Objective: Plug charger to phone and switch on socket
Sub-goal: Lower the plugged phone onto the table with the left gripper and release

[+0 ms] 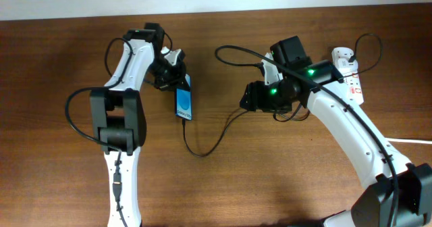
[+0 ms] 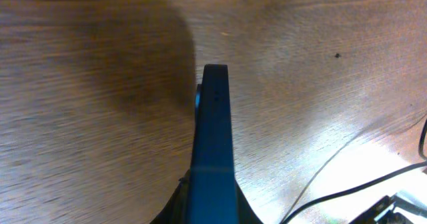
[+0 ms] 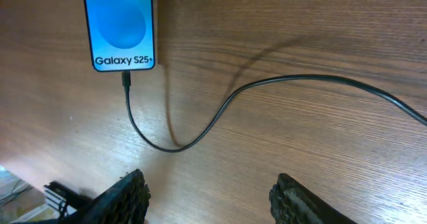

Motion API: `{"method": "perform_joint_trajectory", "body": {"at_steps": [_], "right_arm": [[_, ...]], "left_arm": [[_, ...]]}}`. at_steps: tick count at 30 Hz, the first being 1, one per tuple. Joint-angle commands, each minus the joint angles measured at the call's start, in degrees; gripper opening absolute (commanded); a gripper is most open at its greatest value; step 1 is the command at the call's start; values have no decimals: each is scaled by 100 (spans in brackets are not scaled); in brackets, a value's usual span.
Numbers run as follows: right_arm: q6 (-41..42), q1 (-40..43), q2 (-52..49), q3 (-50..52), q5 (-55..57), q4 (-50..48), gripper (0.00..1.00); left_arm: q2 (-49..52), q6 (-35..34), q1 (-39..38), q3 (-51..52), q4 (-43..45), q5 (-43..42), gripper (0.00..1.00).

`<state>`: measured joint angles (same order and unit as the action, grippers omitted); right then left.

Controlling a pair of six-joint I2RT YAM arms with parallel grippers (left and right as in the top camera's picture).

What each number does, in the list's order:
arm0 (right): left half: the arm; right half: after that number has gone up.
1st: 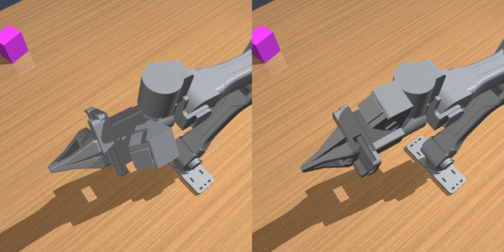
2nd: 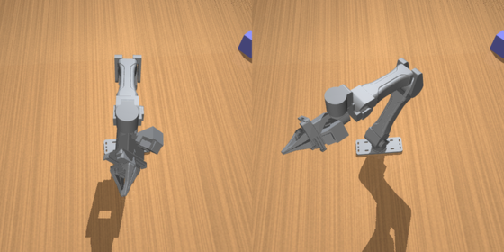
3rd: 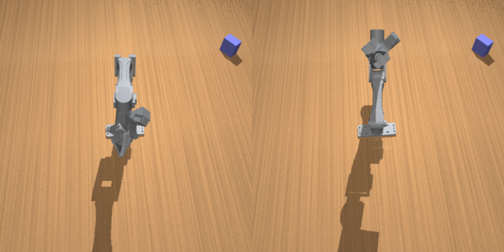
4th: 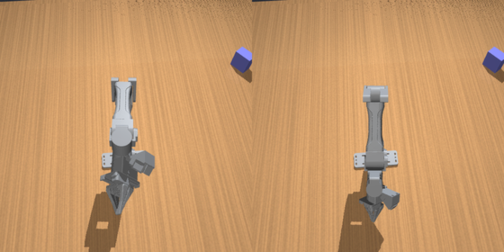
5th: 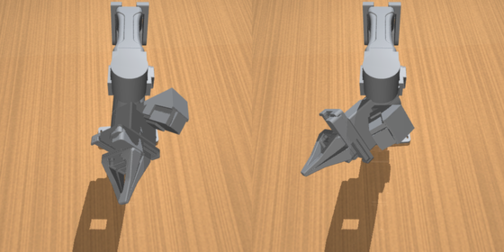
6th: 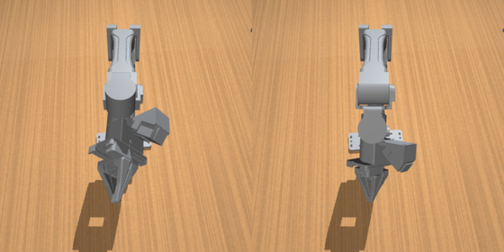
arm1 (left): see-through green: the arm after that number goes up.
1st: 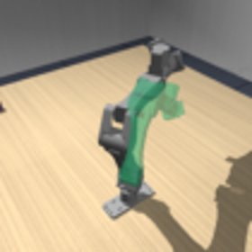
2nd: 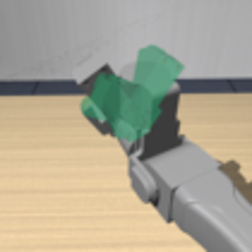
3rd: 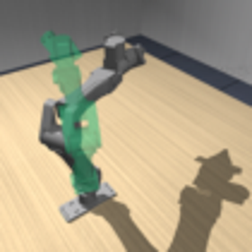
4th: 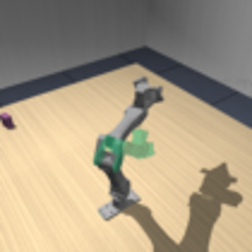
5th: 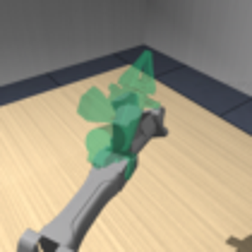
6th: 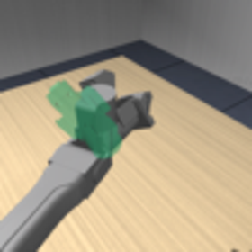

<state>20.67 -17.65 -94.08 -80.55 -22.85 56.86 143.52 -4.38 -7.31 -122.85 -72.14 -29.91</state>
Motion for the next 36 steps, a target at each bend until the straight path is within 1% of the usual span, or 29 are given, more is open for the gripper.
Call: {"method": "perform_joint_trajectory", "body": {"at_steps": [1, 2, 4, 5, 6, 7, 8, 9, 11, 12, 14, 17, 18, 19, 22, 23, 25, 27, 31, 33, 36], "right_arm": [[-94, 0, 7, 52, 173, 68, 63], [-96, 0, 7, 52, 175, 90, 63], [-96, 0, 7, 52, 238, 85, 63], [-96, 0, 7, 52, 260, 87, 63], [-96, 0, 7, 52, 310, 85, 63], [-96, 0, 7, 52, 348, 85, 63], [-96, 0, 7, 52, 350, 87, 64], [-96, 0, 7, 52, 363, 87, 63], [-96, 0, 7, 52, 365, 87, 64], [-96, 0, 7, 52, 365, 87, 64], [-96, 0, 7, 52, 365, 105, 64], [-101, 0, 7, 52, 365, 111, 64], [-229, 0, 7, 52, 365, 114, 65], [-229, 0, 7, 52, 365, 122, 65], [-229, 0, 7, 52, 365, 125, 65], [-229, 0, 7, 52, 365, 125, 68], [-229, 0, 7, 52, 365, 125, 68], [-227, 0, 7, 52, 391, 122, 69], [-247, 0, 7, 52, 431, 125, 70], [-249, 0, 7, 52, 431, 125, 70], [-247, 4, 7, 52, 431, 125, 71]], "left_arm": [[57, -59, -103, 15, -9, 149, 0], [59, -59, -107, 15, -9, 149, 1], [59, -59, -116, 15, 17, 190, 10], [59, -59, -116, 15, 17, 195, 12], [59, -57, -118, 15, 9, 369, 20], [59, -59, -118, 15, -15, 452, 21], [59, -57, -118, 15, -20, 450, 24], [59, -55, -116, 15, -15, 485, 29], [59, -55, -116, 15, -59, 817, 44], [59, -55, -116, 15, -74, 1088, 47], [59, -55, -116, 15, -90, 1495, 50], [59, -61, -116, 13, -142, 1921, 52], [59, -212, -116, 13, -170, 2249, 53], [59, -247, -116, 13, -177, 2361, 54], [59, -249, -116, 13, -184, 2378, 54], [59, -249, -116, 13, -184, 2378, 54], [59, -251, -116, 13, -190, 2546, 54], [59, -398, -116, 13, -240, 2820, 57], [57, -398, -101, 13, -254, 2820, 59], [46, -398, -79, -20, -269, 2822, 57], [-131, -398, -50, -337, -470, 2822, 56]]}}
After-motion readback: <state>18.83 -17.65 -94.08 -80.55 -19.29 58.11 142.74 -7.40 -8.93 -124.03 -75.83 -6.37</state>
